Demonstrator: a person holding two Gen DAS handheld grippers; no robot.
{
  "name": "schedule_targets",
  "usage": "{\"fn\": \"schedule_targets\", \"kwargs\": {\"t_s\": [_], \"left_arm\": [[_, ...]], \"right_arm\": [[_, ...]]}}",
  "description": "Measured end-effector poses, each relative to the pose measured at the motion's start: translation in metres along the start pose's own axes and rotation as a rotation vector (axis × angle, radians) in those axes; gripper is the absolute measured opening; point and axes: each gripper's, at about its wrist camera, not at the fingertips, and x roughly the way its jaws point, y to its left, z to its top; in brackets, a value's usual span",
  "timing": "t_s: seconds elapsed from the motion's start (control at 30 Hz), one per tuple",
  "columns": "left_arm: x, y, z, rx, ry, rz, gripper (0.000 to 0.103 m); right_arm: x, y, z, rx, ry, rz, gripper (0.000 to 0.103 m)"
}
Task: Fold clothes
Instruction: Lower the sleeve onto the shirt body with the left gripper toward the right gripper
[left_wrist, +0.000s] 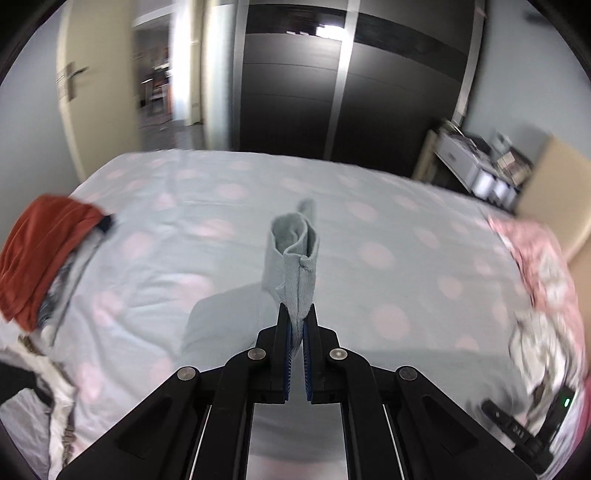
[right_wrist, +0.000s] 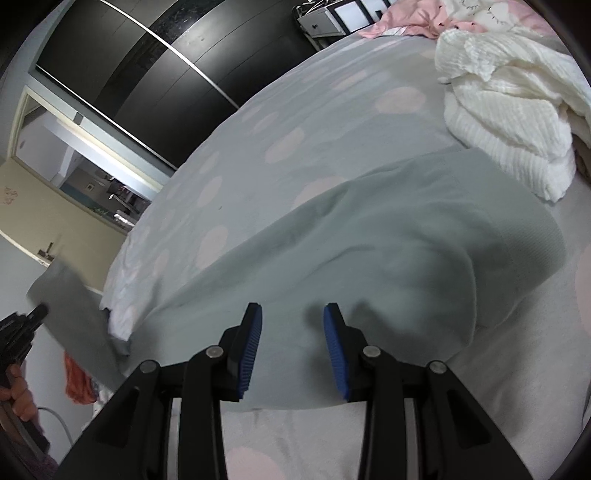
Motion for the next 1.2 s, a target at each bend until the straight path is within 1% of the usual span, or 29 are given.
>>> {"fn": "schedule_targets", "kwargs": {"t_s": [0.1, 0.2, 0.3, 0.37, 0.47, 0.53, 0.63, 0.67, 0.7, 0.73, 0.77, 0.8, 0.83, 0.9, 0.97, 1.03, 1.13, 1.2], "left_arm": [[0.023, -0.057, -0.026, 0.073, 0.066, -0.023, 0.005], [0.050, -0.101, -0.060, 0.133, 0.138, -0.041, 0.005], [0.068, -0.140, -0.100, 0.230, 0.216, -0.029, 0.005], [0.073, -0.164, -0.123, 0.309, 0.272, -0.013, 0.005], [0.088, -0.183, -0.148, 0.434, 0.360, 0.031, 0.006], [0.096, -0.188, -0.155, 0.498, 0.424, 0.028, 0.007], [0.098, -0.196, -0.150, 0.584, 0.494, 0.016, 0.014], [0.098, -0.200, -0.147, 0.602, 0.523, -0.001, 0.017], [0.097, -0.206, -0.143, 0.616, 0.566, -0.029, 0.026], [0.096, -0.211, -0.140, 0.629, 0.602, -0.057, 0.029], [0.093, -0.218, -0.138, 0.639, 0.630, -0.086, 0.030], [0.088, -0.225, -0.134, 0.654, 0.643, -0.110, 0.030], [0.080, -0.233, -0.130, 0.667, 0.628, -0.119, 0.030], [0.067, -0.242, -0.123, 0.666, 0.578, -0.113, 0.030], [0.062, -0.245, -0.117, 0.640, 0.530, -0.082, 0.030], [0.065, -0.240, -0.112, 0.586, 0.500, -0.038, 0.030], [0.081, -0.232, -0.107, 0.510, 0.502, 0.001, 0.030], [0.091, -0.231, -0.107, 0.489, 0.517, 0.014, 0.030]], "right_arm": [[0.000, -0.005, 0.002, 0.018, 0.026, 0.012, 0.034], [0.001, -0.016, 0.003, 0.052, 0.054, 0.021, 0.034], [0.003, -0.029, 0.005, 0.089, 0.096, 0.034, 0.034], [0.003, -0.038, 0.006, 0.123, 0.114, 0.040, 0.034], [0.002, -0.048, 0.009, 0.167, 0.130, 0.050, 0.034], [0.000, -0.051, 0.009, 0.184, 0.132, 0.057, 0.034], [-0.002, -0.052, 0.009, 0.192, 0.139, 0.068, 0.034], [-0.002, -0.052, 0.009, 0.191, 0.142, 0.071, 0.034], [-0.002, -0.051, 0.009, 0.188, 0.146, 0.074, 0.034], [-0.002, -0.050, 0.008, 0.185, 0.151, 0.077, 0.034], [-0.002, -0.049, 0.008, 0.184, 0.154, 0.079, 0.034], [-0.002, -0.049, 0.008, 0.183, 0.156, 0.081, 0.034], [-0.002, -0.049, 0.008, 0.182, 0.158, 0.083, 0.034], [-0.003, -0.050, 0.009, 0.185, 0.162, 0.083, 0.034], [-0.004, -0.052, 0.009, 0.191, 0.162, 0.081, 0.034], [-0.006, -0.054, 0.010, 0.202, 0.155, 0.080, 0.034], [-0.007, -0.051, 0.008, 0.193, 0.155, 0.086, 0.034], [-0.005, -0.048, 0.007, 0.180, 0.164, 0.089, 0.034]]}}
